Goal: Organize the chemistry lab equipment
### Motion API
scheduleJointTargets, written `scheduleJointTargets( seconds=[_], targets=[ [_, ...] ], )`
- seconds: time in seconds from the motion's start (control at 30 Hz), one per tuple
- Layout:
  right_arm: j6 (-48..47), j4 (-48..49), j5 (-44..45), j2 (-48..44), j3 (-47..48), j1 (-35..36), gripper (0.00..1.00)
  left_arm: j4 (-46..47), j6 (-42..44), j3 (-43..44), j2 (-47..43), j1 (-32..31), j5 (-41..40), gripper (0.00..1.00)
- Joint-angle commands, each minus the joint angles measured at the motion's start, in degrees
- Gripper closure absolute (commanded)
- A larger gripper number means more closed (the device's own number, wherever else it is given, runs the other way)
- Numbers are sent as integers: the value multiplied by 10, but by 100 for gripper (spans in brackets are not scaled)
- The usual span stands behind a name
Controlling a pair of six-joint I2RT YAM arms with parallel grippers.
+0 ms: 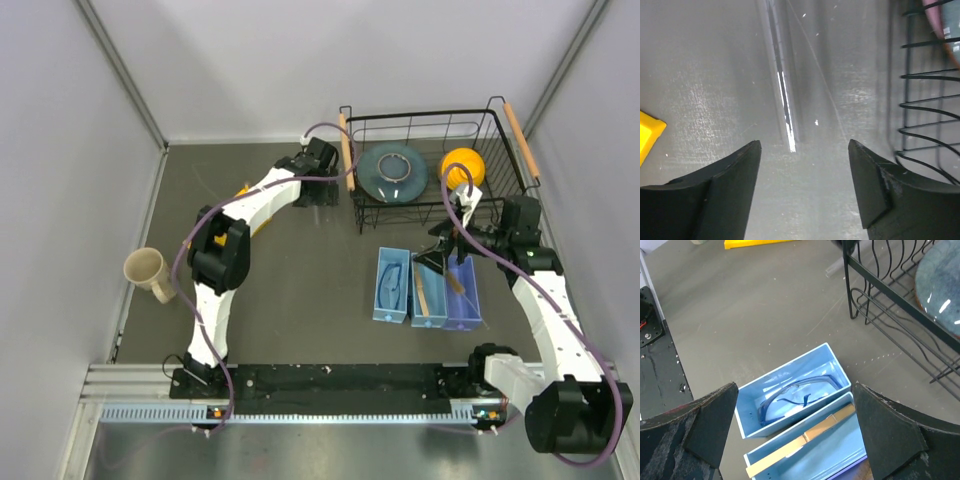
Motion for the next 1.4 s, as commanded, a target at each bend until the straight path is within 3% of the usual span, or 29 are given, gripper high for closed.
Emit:
scheduleJointTargets(
  seconds=[0.0,0.13,0.47,0.8,0.9,1.17,1.37],
  targets=[
    [5,51,-39,-12,4,0,1,-34,-1,44,29,14,-13,28],
    [7,51,-32,-6,7,0,1,-45,0,65,61,15,7,38],
    [10,50,-34,-2,5,0,1,-80,2,101,124,24,6,53],
    [-4,50,-40,-2,-2,0,1,-87,11,76,113,30,22,83],
    [-16,46,-73,-5,-11,0,1,-76,11,40,74,32,22,90],
    [-44,23,-150,2,-22,0,2,45,12,-207,-181,33,53,93],
    [-39,-28,-148,20,35,27,4,159,4,-410,-402,31,172,94]
  ],
)
